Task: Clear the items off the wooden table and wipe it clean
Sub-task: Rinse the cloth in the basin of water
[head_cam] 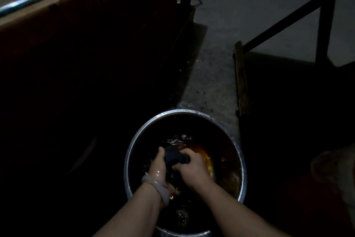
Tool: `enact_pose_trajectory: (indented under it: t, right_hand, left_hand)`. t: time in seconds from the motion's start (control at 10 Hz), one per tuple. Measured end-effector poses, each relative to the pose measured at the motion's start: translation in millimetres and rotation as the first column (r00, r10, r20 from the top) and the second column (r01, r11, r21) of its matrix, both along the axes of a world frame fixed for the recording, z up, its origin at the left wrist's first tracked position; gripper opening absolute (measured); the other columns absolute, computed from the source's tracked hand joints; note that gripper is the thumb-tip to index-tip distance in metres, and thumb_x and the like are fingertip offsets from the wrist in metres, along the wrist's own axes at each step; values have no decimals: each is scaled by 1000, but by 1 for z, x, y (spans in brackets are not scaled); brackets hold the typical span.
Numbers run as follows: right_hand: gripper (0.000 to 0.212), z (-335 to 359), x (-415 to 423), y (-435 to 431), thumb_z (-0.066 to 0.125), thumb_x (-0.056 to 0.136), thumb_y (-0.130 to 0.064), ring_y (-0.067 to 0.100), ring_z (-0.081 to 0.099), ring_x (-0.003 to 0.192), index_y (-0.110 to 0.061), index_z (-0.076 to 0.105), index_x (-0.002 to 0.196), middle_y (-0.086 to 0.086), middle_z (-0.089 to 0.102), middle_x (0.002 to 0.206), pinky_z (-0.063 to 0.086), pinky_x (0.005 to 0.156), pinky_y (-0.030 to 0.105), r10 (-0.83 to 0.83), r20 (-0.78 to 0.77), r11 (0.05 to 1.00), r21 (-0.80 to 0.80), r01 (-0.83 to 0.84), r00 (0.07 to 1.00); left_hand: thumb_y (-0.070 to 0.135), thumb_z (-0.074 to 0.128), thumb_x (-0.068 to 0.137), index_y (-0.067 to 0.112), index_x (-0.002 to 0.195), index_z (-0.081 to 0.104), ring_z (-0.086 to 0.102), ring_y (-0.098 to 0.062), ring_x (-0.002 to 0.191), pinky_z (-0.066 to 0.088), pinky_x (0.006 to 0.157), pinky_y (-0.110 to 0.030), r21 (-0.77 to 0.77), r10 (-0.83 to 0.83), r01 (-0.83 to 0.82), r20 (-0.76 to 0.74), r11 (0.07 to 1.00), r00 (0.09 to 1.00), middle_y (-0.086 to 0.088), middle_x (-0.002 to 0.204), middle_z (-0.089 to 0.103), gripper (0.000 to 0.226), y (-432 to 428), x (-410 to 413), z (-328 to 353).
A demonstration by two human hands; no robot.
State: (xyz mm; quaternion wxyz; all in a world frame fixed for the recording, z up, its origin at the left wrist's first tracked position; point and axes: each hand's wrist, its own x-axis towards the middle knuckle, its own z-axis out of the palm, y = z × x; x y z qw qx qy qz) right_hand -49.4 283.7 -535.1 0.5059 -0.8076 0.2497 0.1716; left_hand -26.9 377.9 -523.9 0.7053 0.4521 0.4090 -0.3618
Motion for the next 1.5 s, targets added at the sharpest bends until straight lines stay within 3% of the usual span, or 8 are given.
enact_pose_trajectory:
  t: [0.2,0.3,0.6,0.7,0.9,1.1,1.3,1.5]
  right_hand:
    - [19,59,-16,29,70,61,-36,5,54,76,-29,57,72,-7,53,87,45,62,16,137,357,991,-45,-129,924]
    - [33,60,-10,29,59,64,-65,7,57,76,-32,52,64,-9,55,82,50,67,28,131,388,984,-164,-72,912]
    - [33,29,16,-12,41,96,-45,29,62,92,-20,59,83,6,65,98,37,69,31,182,197,853,-518,-55,963]
    - [32,11,12,-30,39,99,-46,30,59,102,-21,58,104,6,57,111,38,73,33,239,86,774,-618,-136,967]
    - [73,-8,-6,-43,49,96,-48,27,16,141,-38,5,152,4,7,157,30,109,49,226,-118,763,-595,-251,967]
    - [17,-6,-2,-7,62,91,-30,17,52,102,-33,59,108,6,40,131,52,80,27,-40,-122,998,-54,33,992]
    - [22,39,0,25,66,82,-20,6,54,60,-24,54,64,-4,58,64,48,57,30,-30,304,994,107,-3,952]
    - [28,45,9,21,60,87,-35,12,51,59,-27,45,65,-3,57,67,37,53,28,98,397,976,-218,-10,913]
  left_hand:
    - [56,44,88,9,59,65,63,-20,50,51,51,-26,-186,-59,96,193,978,979,-8,54,61,60,19,10,19]
    - [40,30,99,16,68,53,58,-10,39,45,56,-29,-108,-74,97,199,989,977,4,42,57,46,18,4,17]
    - [22,52,93,12,85,60,64,-27,95,52,84,-34,185,-288,249,227,951,930,-9,91,65,16,-8,5,13]
    - [19,64,77,6,81,66,65,-27,80,54,69,-29,310,-321,229,289,923,902,-9,81,68,13,-4,6,10]
    - [-9,57,83,22,142,36,57,-28,100,50,84,-35,491,-287,151,216,858,933,-13,122,55,70,14,7,-5]
    - [58,66,74,10,124,57,60,-36,99,49,89,-45,110,-85,82,23,991,996,-20,113,62,70,-4,-3,-3]
    - [57,44,89,6,78,65,66,-26,56,48,56,-30,-167,65,-45,113,985,991,-14,60,68,56,13,7,14]
    - [36,40,97,9,83,60,64,-22,56,51,50,-25,-183,79,-58,106,981,991,-11,57,64,37,2,6,35]
